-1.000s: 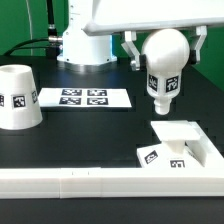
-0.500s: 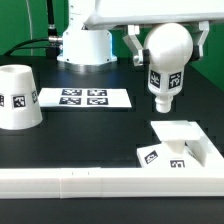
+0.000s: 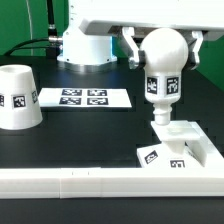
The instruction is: Assemble lamp
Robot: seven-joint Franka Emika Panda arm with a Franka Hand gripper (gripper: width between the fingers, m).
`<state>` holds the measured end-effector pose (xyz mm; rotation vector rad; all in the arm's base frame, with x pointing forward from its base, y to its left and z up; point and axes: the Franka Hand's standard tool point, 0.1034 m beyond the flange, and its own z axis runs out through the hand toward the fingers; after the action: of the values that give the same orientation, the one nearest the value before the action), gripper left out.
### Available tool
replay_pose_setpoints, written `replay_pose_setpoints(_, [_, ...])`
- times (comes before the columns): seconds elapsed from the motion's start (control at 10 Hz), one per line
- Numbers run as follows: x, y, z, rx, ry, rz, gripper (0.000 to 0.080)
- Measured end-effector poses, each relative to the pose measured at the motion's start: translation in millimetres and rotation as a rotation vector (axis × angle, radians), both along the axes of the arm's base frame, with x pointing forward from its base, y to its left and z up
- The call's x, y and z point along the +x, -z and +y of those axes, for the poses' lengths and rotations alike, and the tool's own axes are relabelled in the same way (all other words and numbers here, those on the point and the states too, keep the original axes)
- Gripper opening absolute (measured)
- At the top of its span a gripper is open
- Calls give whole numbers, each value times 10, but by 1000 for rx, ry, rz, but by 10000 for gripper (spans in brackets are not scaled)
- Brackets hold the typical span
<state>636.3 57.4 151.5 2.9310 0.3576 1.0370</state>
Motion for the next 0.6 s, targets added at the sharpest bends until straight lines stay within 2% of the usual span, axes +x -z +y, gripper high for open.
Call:
replay_pose_setpoints(0.3, [-36, 24, 128, 0, -21, 13, 574])
replay_pose_setpoints(0.4, [-74, 31, 183, 1, -31, 53, 574])
replay_pose_setpoints(0.5, [-68, -5, 211, 2, -35, 48, 574])
replay_pose_setpoints(0.6, [-75, 21, 198, 1, -33, 53, 574])
